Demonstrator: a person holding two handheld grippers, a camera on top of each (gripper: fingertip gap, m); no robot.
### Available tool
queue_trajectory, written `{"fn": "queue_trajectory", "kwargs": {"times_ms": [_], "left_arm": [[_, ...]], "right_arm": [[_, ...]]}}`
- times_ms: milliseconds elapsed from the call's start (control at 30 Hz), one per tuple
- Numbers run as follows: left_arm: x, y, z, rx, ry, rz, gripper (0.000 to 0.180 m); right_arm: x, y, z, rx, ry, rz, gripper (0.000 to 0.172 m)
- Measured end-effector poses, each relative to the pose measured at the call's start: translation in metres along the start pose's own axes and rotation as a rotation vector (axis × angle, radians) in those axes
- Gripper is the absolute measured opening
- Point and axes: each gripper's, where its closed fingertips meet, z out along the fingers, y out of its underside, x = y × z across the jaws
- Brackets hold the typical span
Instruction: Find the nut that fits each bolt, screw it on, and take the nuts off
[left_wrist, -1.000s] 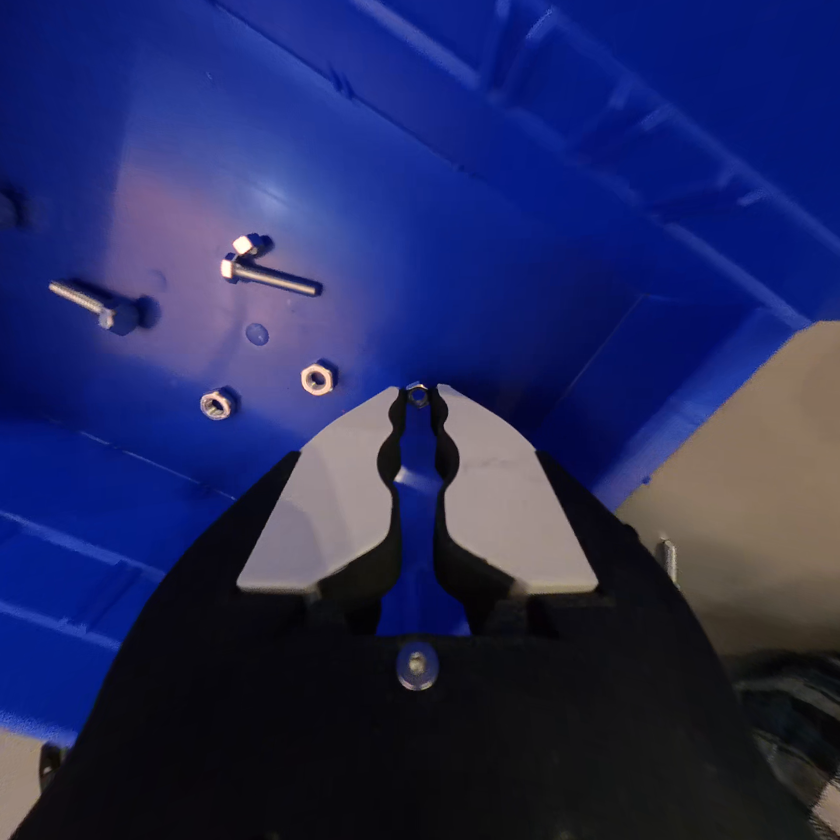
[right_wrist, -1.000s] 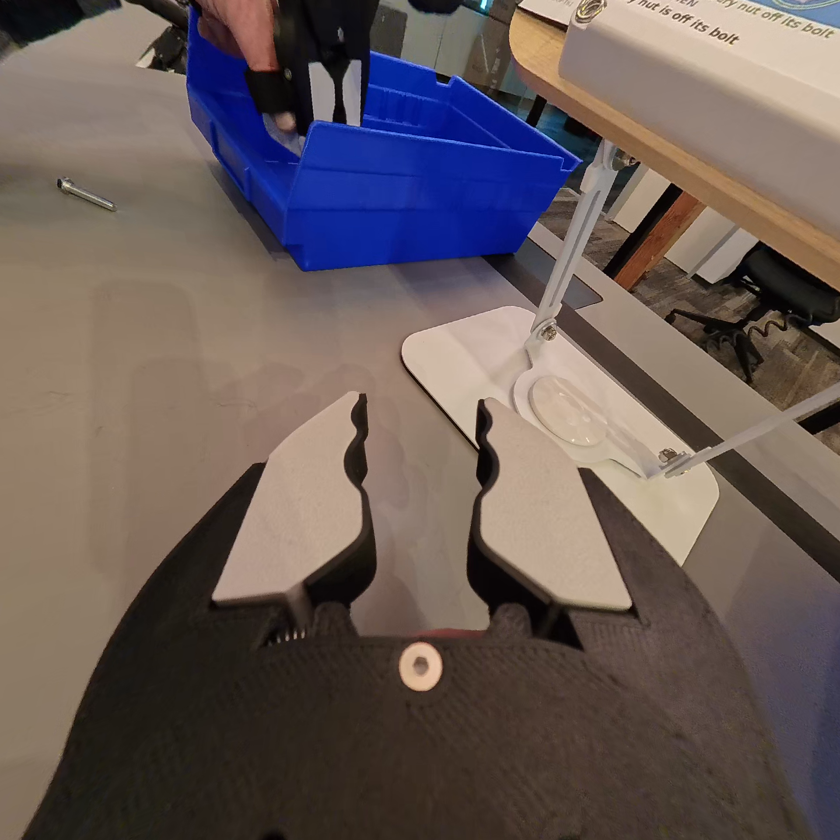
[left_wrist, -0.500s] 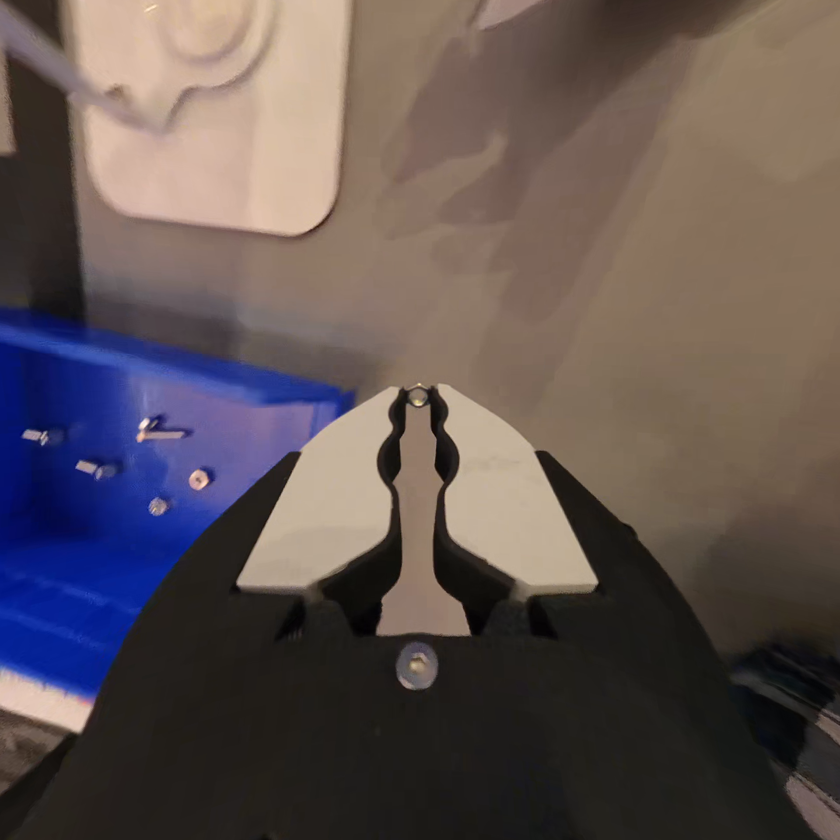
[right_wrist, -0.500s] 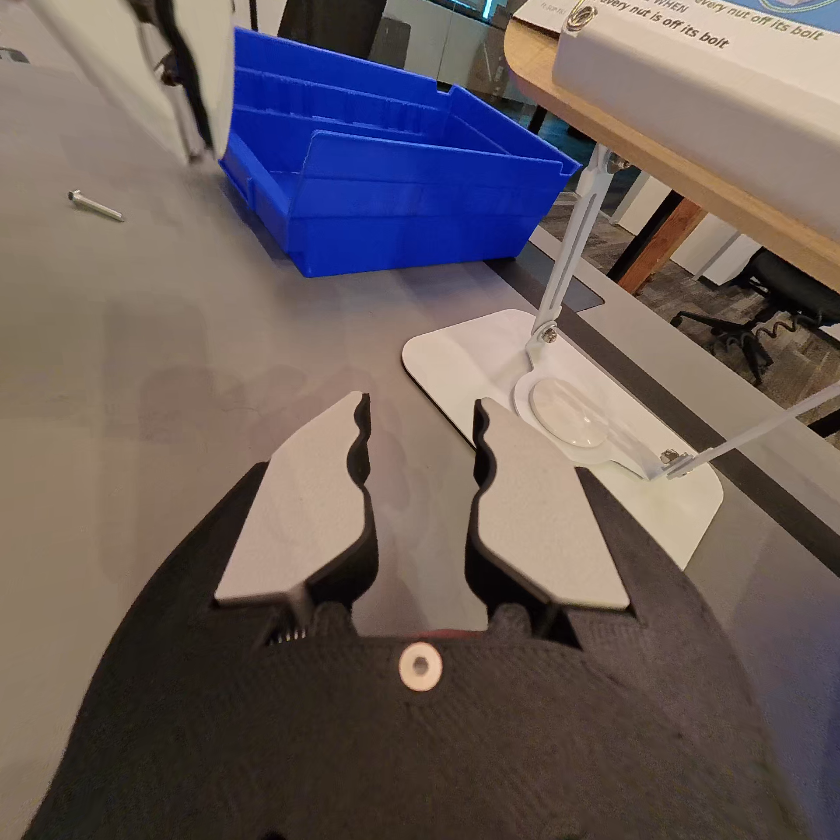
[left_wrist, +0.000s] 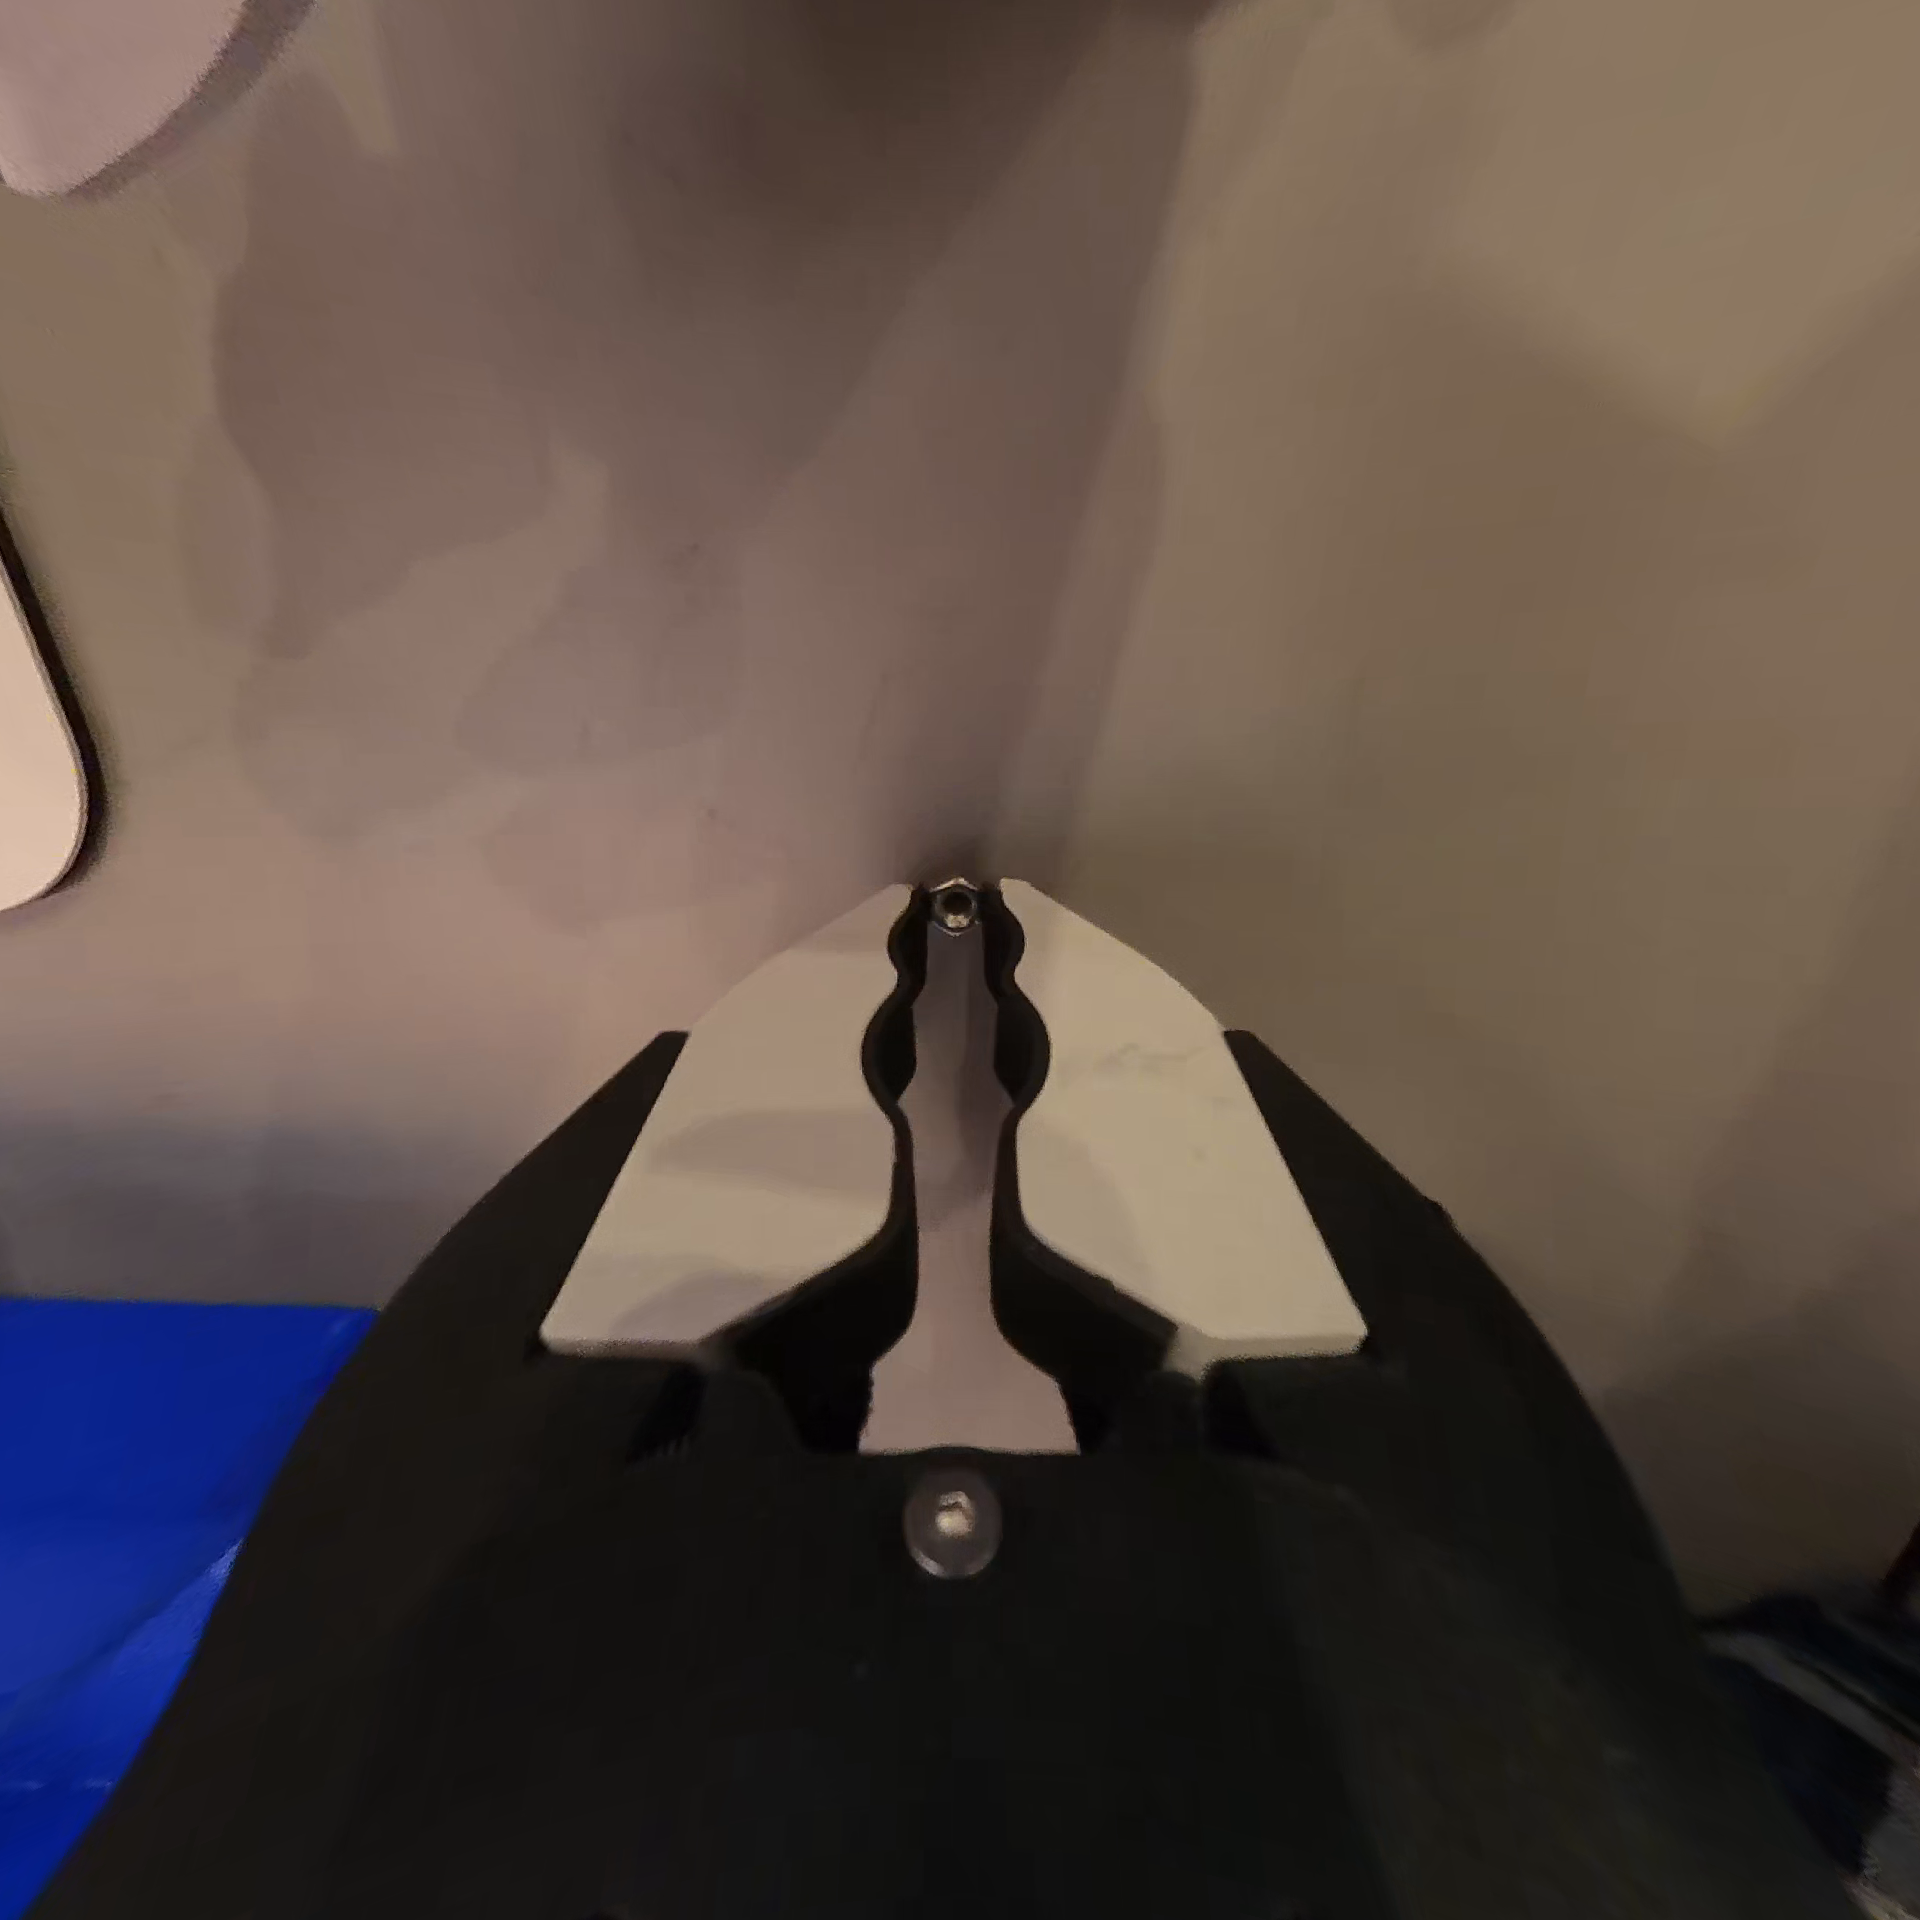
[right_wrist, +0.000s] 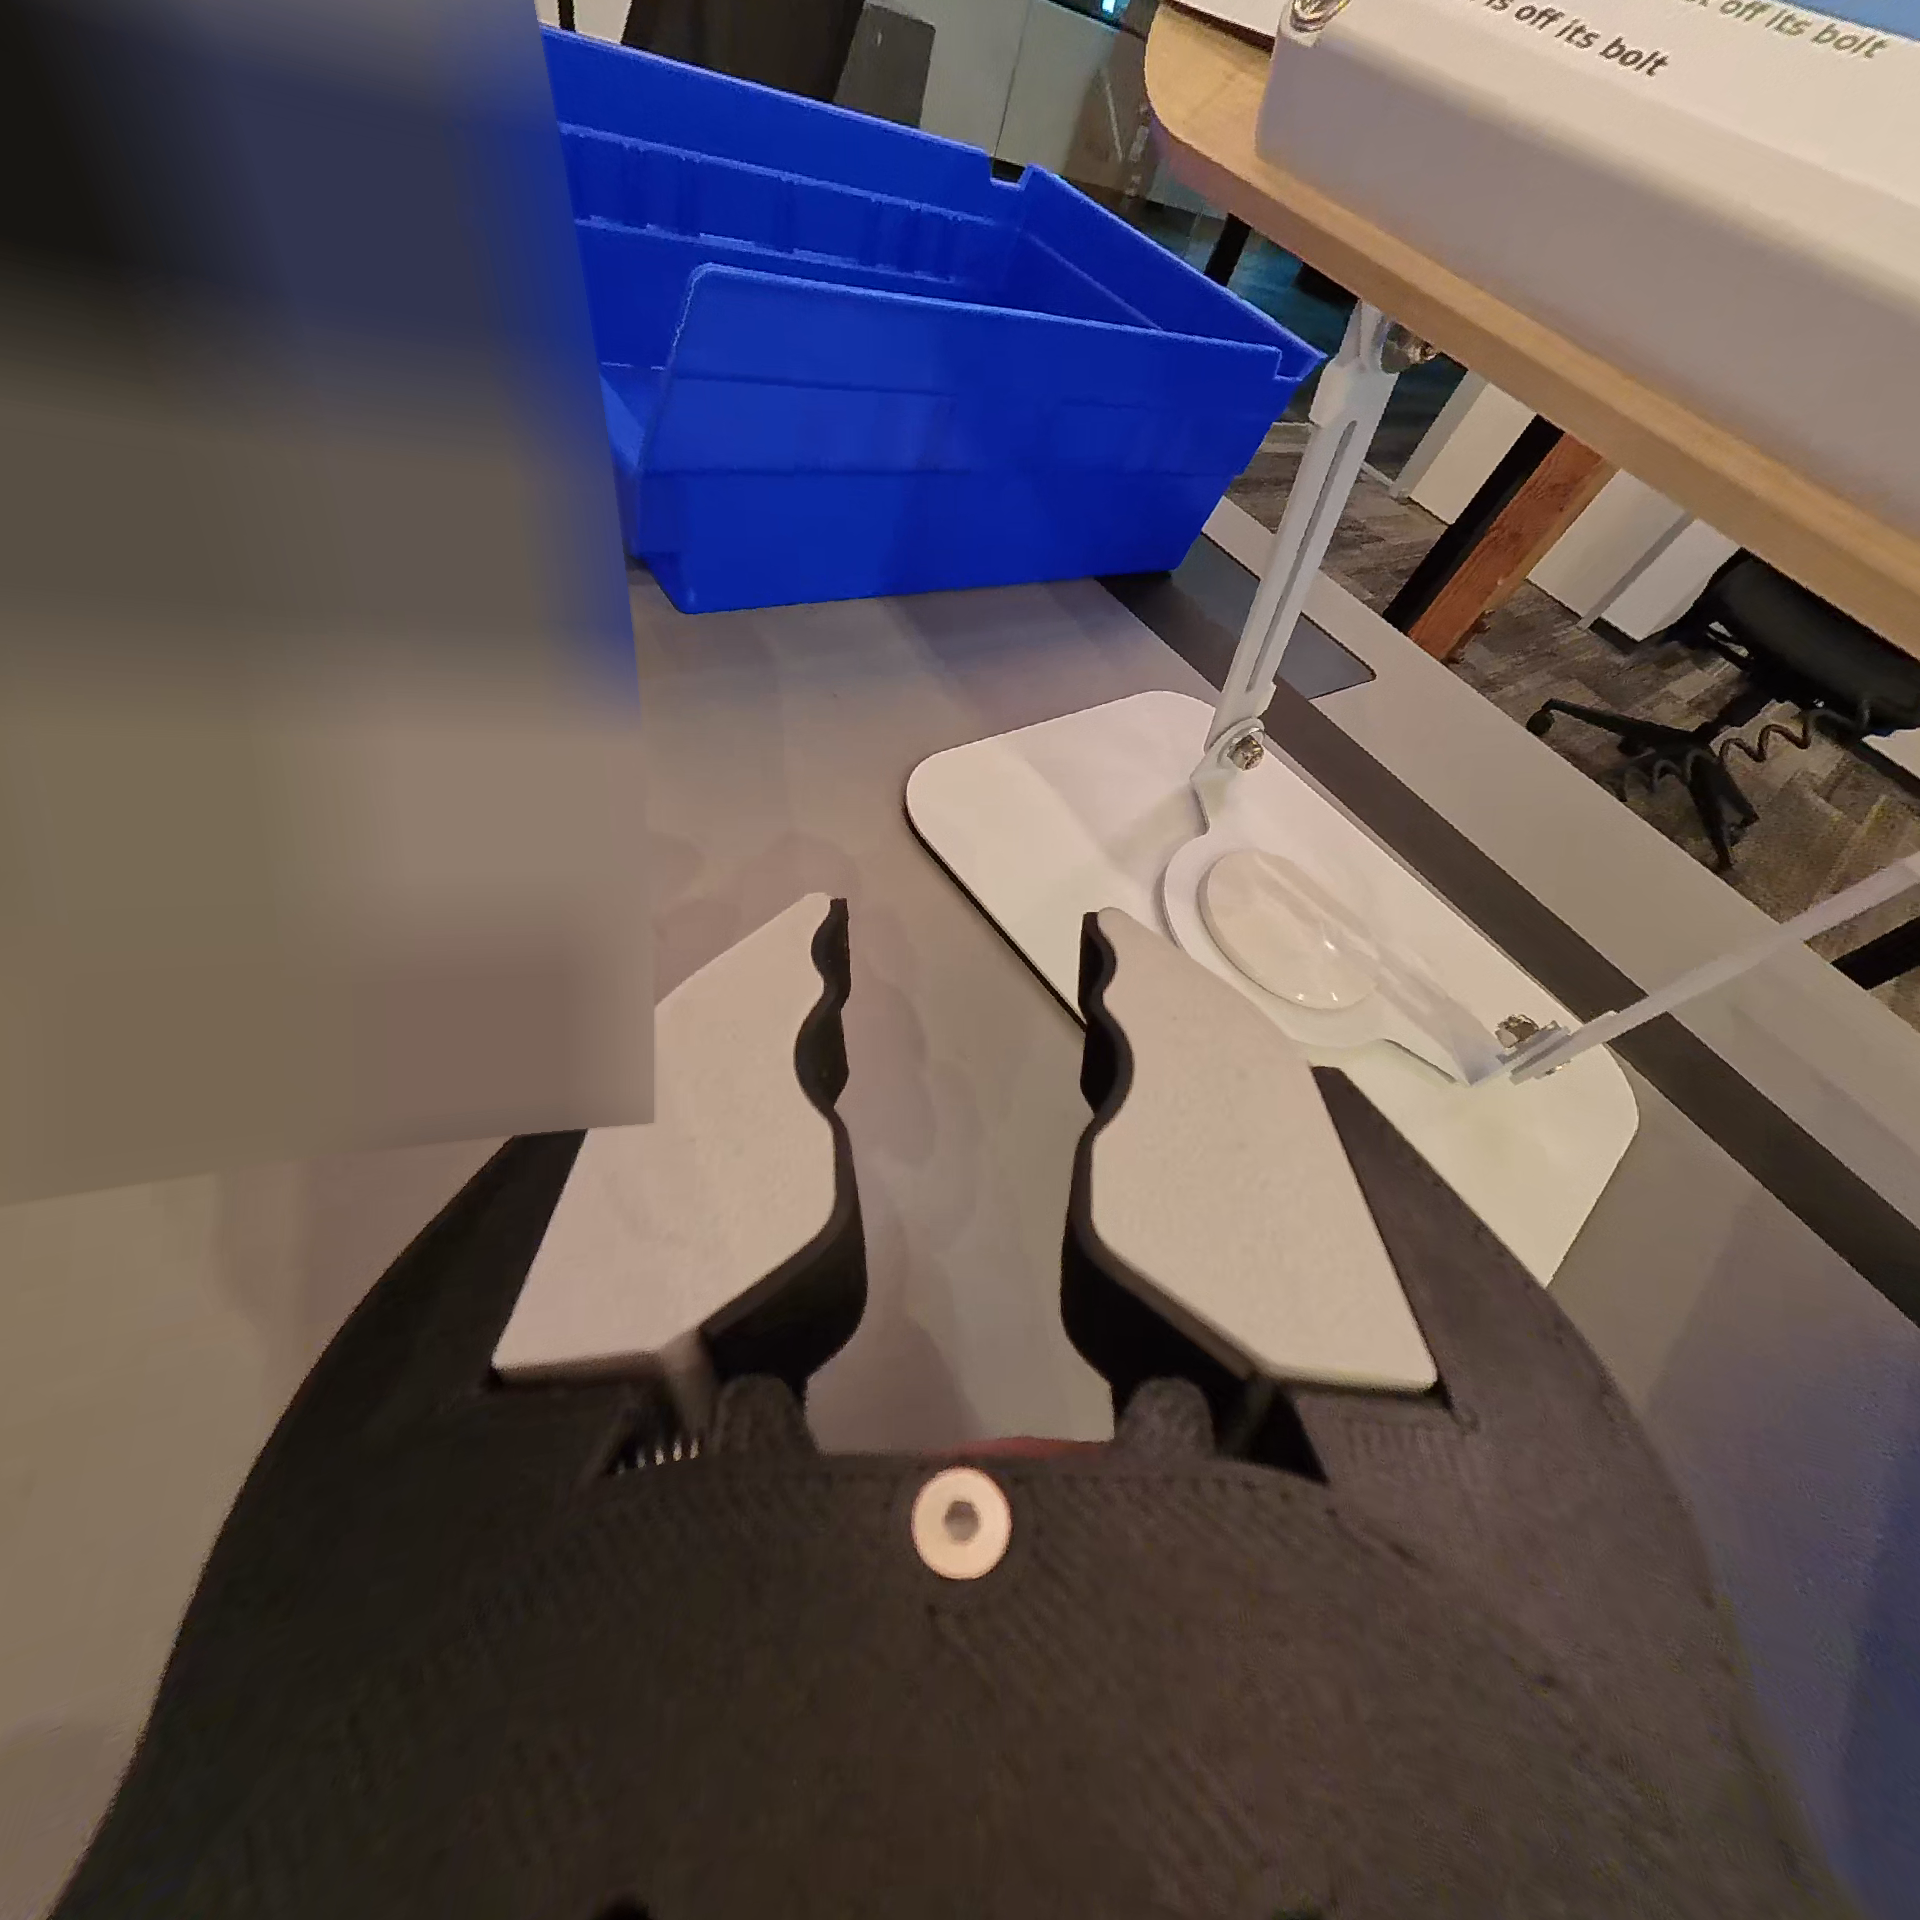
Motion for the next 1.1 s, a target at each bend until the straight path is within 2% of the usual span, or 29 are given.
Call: {"fn": "queue_trajectory", "kwargs": {"times_ms": [100,267,367,433,533,633,700,800,900,1100], "left_arm": [[0.001,0.000,0.001,0.004,0.002,-0.002,0.011],[0.000,0.002,-0.003,0.011,-0.008,-0.013,0.031],[-0.005,0.011,-0.024,0.035,-0.060,-0.038,0.038],[-0.012,0.028,-0.049,0.080,-0.123,-0.111,0.037],[-0.016,0.088,-0.074,0.061,-0.205,-0.259,0.036],[-0.015,0.151,-0.078,0.015,-0.243,-0.409,0.033],[-0.007,0.181,-0.073,-0.019,-0.228,-0.457,0.033],[-0.001,0.199,-0.065,-0.016,-0.195,-0.505,0.033],[-0.005,0.197,-0.060,0.020,-0.190,-0.516,0.031],[-0.009,0.201,-0.049,-0.025,-0.163,-0.541,0.029]], "right_arm": [[0.000,0.000,0.000,-0.001,0.000,0.000,0.043],[0.000,0.000,0.000,-0.002,-0.001,-0.002,0.043],[0.000,0.000,0.000,0.001,-0.001,-0.001,0.043],[0.000,0.000,0.000,0.002,-0.001,0.000,0.043],[-0.001,0.000,0.000,-0.001,-0.002,-0.002,0.043],[-0.001,0.000,0.000,-0.003,-0.002,-0.003,0.043],[0.000,0.000,0.000,-0.002,-0.002,-0.002,0.043],[-0.001,0.000,0.000,-0.004,-0.002,-0.004,0.043],[-0.001,0.001,0.000,-0.004,-0.003,-0.003,0.043],[-0.001,0.001,0.001,-0.004,-0.005,-0.004,0.043]]}}
